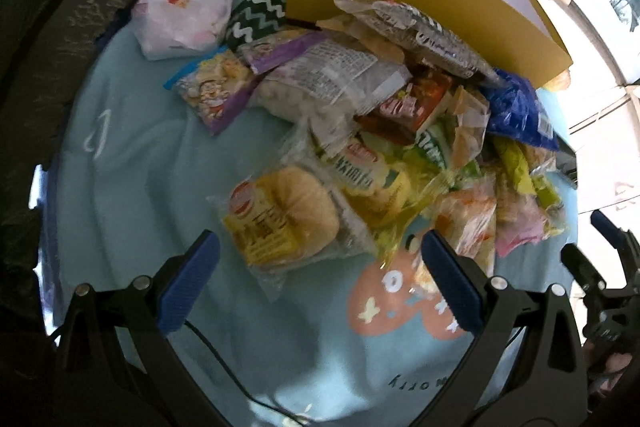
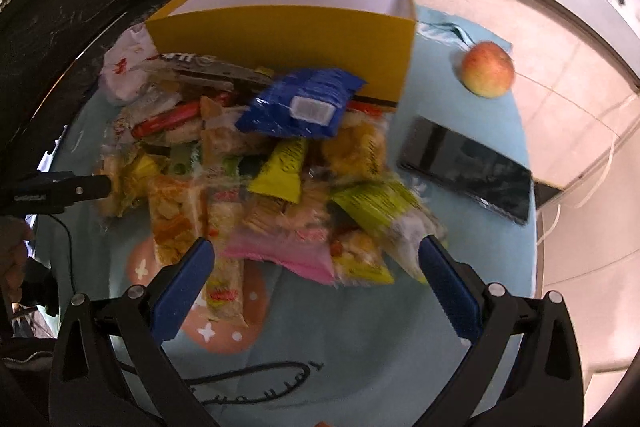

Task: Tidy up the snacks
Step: 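Grasp the bread bun bag with the left tool while the right grasps a cracker stick pack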

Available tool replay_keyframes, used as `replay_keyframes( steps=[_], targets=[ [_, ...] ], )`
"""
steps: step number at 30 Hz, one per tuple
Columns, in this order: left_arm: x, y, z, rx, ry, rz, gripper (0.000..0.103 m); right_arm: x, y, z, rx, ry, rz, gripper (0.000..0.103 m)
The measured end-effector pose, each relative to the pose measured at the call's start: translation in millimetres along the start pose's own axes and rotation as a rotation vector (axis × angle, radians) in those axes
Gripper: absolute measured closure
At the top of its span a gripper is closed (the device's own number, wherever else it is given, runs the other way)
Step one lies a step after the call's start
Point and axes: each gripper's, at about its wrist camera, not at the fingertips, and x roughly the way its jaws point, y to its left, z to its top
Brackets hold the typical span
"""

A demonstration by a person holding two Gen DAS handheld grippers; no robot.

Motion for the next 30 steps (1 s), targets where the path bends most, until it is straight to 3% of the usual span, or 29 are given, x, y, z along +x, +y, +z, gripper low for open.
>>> replay_keyframes(
  steps=[5,9,12,14,16,19,22,26,30],
  targets=[
    [8.5,16.8,10.6,-0.098,0.016,-0.042,0.002,7.3,7.2,9.1,-0.026,0.008,0.041,0.001],
    [14.0,36.7,4.4,-0.160,0.039,-0.016,0.002,12.1,10.6,11.4,-0.034,0.014,0.062,0.001],
    [25.3,35.8,4.0,-0.104,0.067,0.022,0.005,14.5,13.3,11.5,-0.038,0.021,0.069,0.001],
    [37.2,25.2,6.2,0.006,0.077,0.060,0.011,14.9,14.7,10.4,-0.041,0.027,0.068,0.001],
    [46.4,21.2,9.8,0.051,0.078,0.073,0.012,14.4,14.3,9.6,-0.040,0.032,0.060,0.001],
    [60.7,26.8,13.8,0.060,0.071,0.102,0.023,12.0,11.0,8.3,-0.025,0.033,0.038,0.001],
    [70.9,25.7,7.8,0.166,0.051,0.163,0.036,10.8,7.4,6.0,-0.005,0.041,0.026,0.001],
    [67.6,33.4,8.6,0.150,0.047,0.130,0.056,5.5,5.9,3.2,0.014,0.039,0.014,0.001],
    [53.9,39.8,7.8,0.122,0.021,0.108,0.063,-3.9,3.7,-0.4,0.029,0.027,-0.002,0.001]
  ],
)
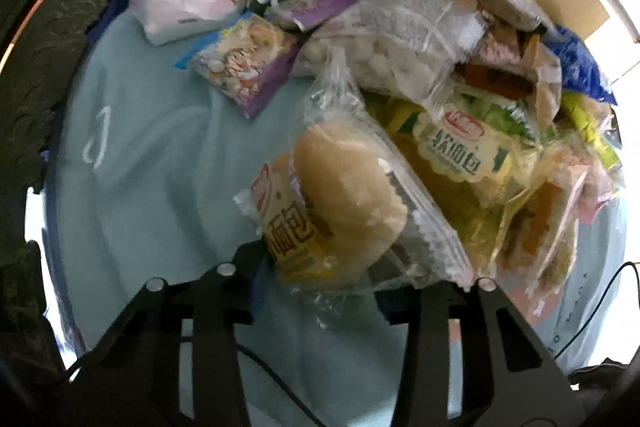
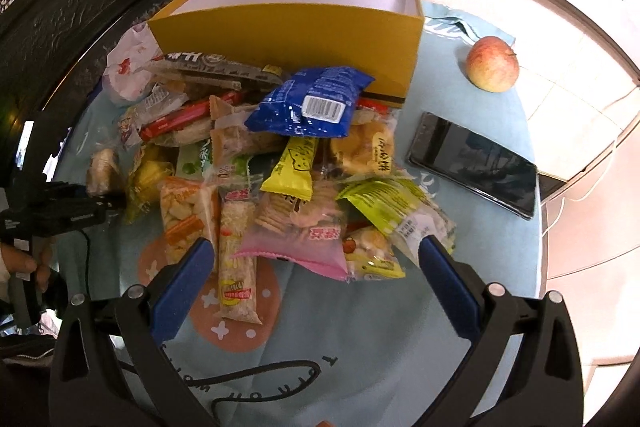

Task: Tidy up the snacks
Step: 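Grasp the bread bun bag with the left tool while the right grasps a cracker stick pack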

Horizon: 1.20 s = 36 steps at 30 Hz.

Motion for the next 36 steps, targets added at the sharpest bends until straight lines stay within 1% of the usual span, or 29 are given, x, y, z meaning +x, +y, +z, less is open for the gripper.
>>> replay_keyframes(
  steps=[2,6,9,11,12,13,15,17,18,20,22,23,25,26,27,28,30,31,32,33,35,36],
  targets=[
    [-17.3,-2.2,-1.5,0.005,-0.039,-0.020,0.063,-5.4,-2.8,-2.8,0.007,-0.006,-0.012,0.001],
    [-40.6,-3.7,-2.2,0.013,-0.075,-0.055,0.063,-12.0,-18.8,-10.6,0.035,-0.010,-0.041,0.001],
    [-44.1,-11.7,-7.3,0.018,-0.082,-0.072,0.063,-11.0,-39.3,-20.5,0.088,0.012,-0.040,0.001],
    [-51.6,-10.5,-9.8,0.022,-0.082,-0.087,0.063,-9.6,-44.2,-25.0,0.098,0.023,-0.033,0.001],
    [-50.2,-11.7,-8.3,0.025,-0.082,-0.092,0.063,-8.0,-45.4,-27.0,0.097,0.031,-0.026,0.001],
    [-45.5,-18.7,-15.8,0.026,-0.085,-0.095,0.063,-6.7,-44.8,-28.2,0.095,0.036,-0.022,0.001],
    [-42.5,-21.0,-11.0,0.025,-0.080,-0.106,0.063,-4.6,-41.1,-27.4,0.092,0.039,0.006,0.001],
    [-42.1,-21.7,-8.3,0.024,-0.077,-0.114,0.062,-3.8,-31.5,-24.4,0.057,0.031,0.034,0.001],
    [-51.4,-24.5,-14.6,0.023,-0.077,-0.117,0.062,-1.9,-22.0,-22.2,0.019,0.033,0.050,0.001],
    [-51.2,-24.4,-12.0,0.020,-0.077,-0.125,0.062,3.5,-8.1,-20.3,-0.032,0.050,0.101,0.001],
    [-52.1,-24.7,-11.6,0.018,-0.077,-0.128,0.062,12.8,9.1,-20.1,-0.070,0.084,0.152,0.002],
    [-51.8,-24.5,-11.1,0.016,-0.073,-0.131,0.062,17.3,16.8,-20.9,-0.090,0.103,0.176,0.005],
    [-51.9,-23.5,-11.5,0.011,-0.070,-0.135,0.062,30.8,30.7,-22.5,-0.128,0.156,0.204,0.024],
    [-52.3,-23.2,-11.8,0.009,-0.070,-0.136,0.062,37.9,34.8,-22.8,-0.135,0.183,0.212,0.028],
    [-52.4,-23.0,-11.8,0.008,-0.068,-0.138,0.062,47.0,37.7,-22.4,-0.133,0.210,0.219,0.036],
    [-52.1,-22.8,-11.8,0.006,-0.067,-0.139,0.062,53.9,38.8,-21.5,-0.125,0.224,0.219,0.041],
    [-51.6,-22.3,-11.3,0.005,-0.066,-0.141,0.062,68.1,44.2,-17.6,-0.130,0.245,0.213,0.044],
    [-51.3,-22.0,-11.5,0.007,-0.066,-0.142,0.062,72.5,47.0,-16.6,-0.139,0.250,0.205,0.049],
    [-50.6,-21.9,-11.5,0.007,-0.066,-0.143,0.062,78.8,50.8,-15.5,-0.149,0.262,0.190,0.050],
    [-50.0,-21.9,-11.3,0.007,-0.065,-0.145,0.062,84.7,55.2,-14.0,-0.157,0.266,0.197,0.050],
    [-49.7,-22.4,-11.1,0.010,-0.066,-0.148,0.062,87.3,62.1,-11.4,-0.196,0.248,0.166,0.054],
    [-50.2,-23.0,-11.1,0.012,-0.069,-0.149,0.062,86.7,64.1,-10.5,-0.203,0.256,0.171,0.072]
  ],
)
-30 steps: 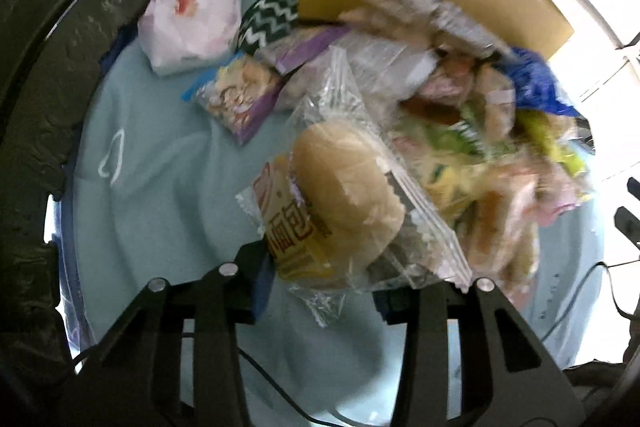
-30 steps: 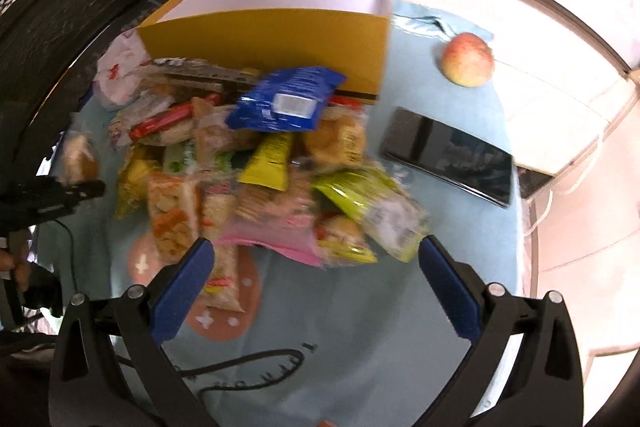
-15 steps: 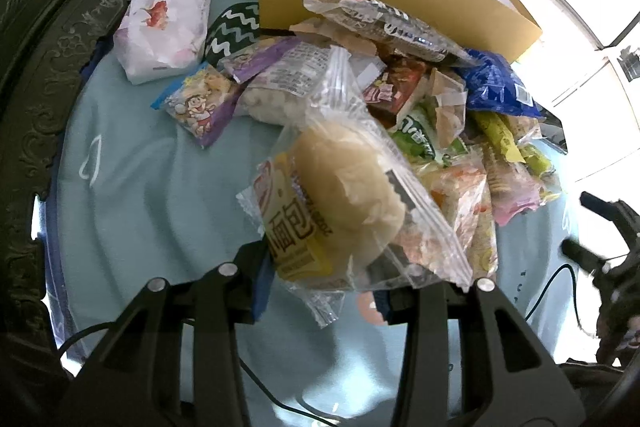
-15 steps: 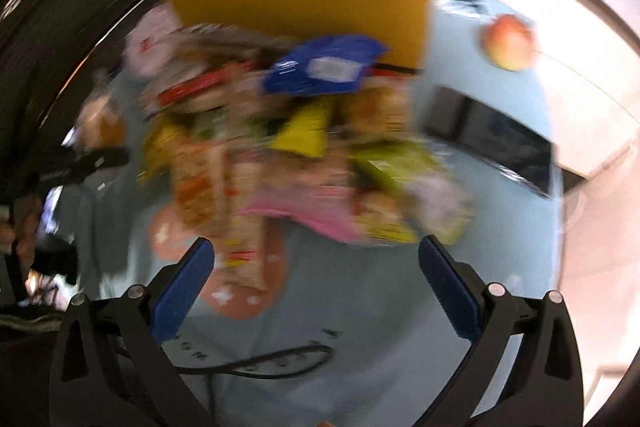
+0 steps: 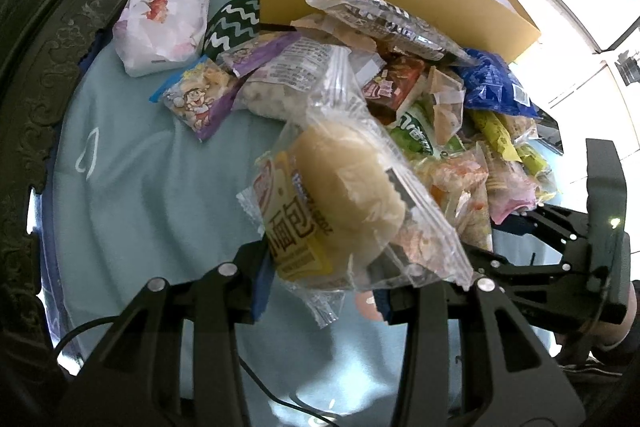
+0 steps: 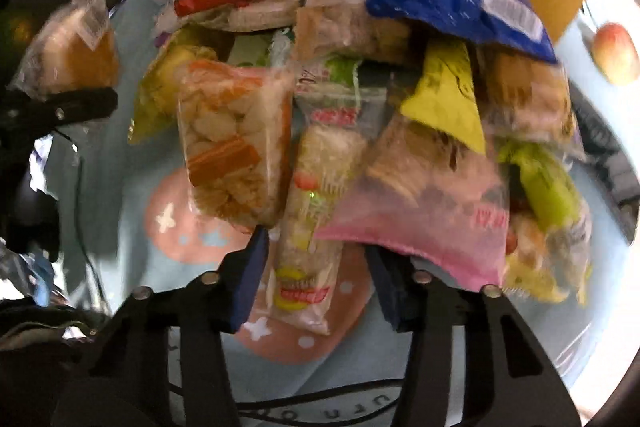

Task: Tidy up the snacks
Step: 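Grasp the bread bun bag with the left tool while the right grasps a cracker stick pack, then carry both snacks into the yellow box and open both tools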

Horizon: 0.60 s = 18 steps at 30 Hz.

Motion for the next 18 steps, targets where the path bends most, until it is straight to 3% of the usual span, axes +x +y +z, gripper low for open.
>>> replay_keyframes(
  steps=[4,11,18],
  targets=[
    [-4.1,-0.8,-0.7,0.004,-0.012,-0.005,0.062,-6.4,-7.3,-8.6,0.052,0.058,0.070,0.074],
    [-15.9,-3.3,-7.3,0.003,-0.035,-0.011,0.062,-58.0,-36.6,-36.1,0.229,0.016,0.342,0.074],
    [-32.5,-18.5,-6.6,0.022,-0.075,-0.032,0.062,-85.5,-61.5,-27.3,0.287,-0.051,0.432,0.074]
  ],
)
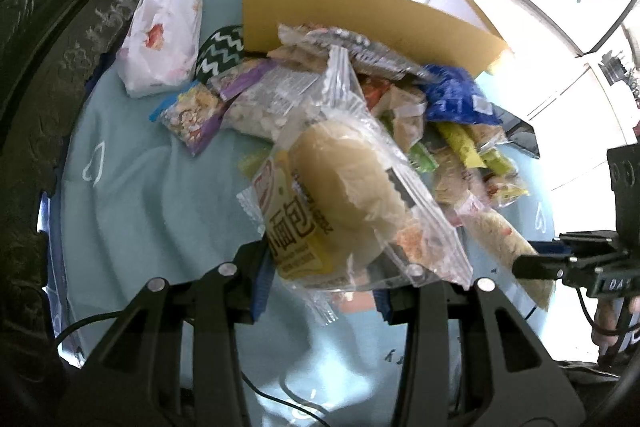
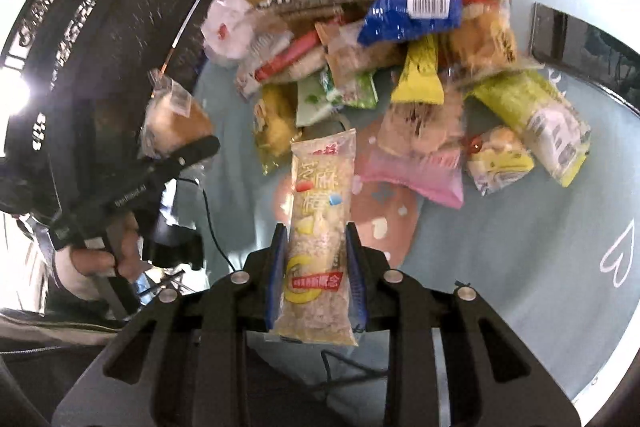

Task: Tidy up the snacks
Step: 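Carry both snacks into the yellow box and open both tools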

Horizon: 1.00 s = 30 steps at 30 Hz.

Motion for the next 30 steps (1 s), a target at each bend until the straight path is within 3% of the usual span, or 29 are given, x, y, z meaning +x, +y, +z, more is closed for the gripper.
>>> replay_keyframes(
  steps=[5,12,18,23,25,26,27,29,30],
  targets=[
    [-9.1,-9.9,9.1,0.007,-0.028,-0.008,0.062,-14.2,1.7,7.6,0.029,-0.063,0.068,0.074],
    [-28.2,-30.7,64.2,0.037,-0.131,-0.060,0.062,-81.6,28.5,72.6,-0.111,-0.321,0.047,0.074],
    [-38.4,-58.5,154.9,0.050,-0.263,-0.091,0.062,-87.1,24.6,138.5,-0.123,-0.481,-0.061,0.074],
    [3.2,-66.6,223.2,-0.021,-0.213,-0.112,0.061,-70.0,29.8,180.8,-0.150,-0.566,-0.211,0.074],
    [28.4,-69.5,242.3,-0.054,-0.169,-0.093,0.046,-63.7,24.6,197.2,-0.133,-0.580,-0.272,0.072],
    [39.6,-70.1,250.6,-0.083,-0.157,-0.085,0.022,-56.4,21.8,202.6,-0.123,-0.570,-0.287,0.071],
    [45.1,-69.6,255.7,-0.121,-0.160,-0.066,0.010,-46.5,15.3,210.0,-0.104,-0.540,-0.326,0.067],
    [45.9,-69.3,259.4,-0.139,-0.145,-0.037,0.009,-39.9,10.9,212.3,-0.089,-0.518,-0.418,0.058],
    [44.3,-70.2,258.0,-0.132,-0.140,-0.048,0.009,-45.5,7.1,204.3,-0.096,-0.539,-0.415,0.048]
  ],
)
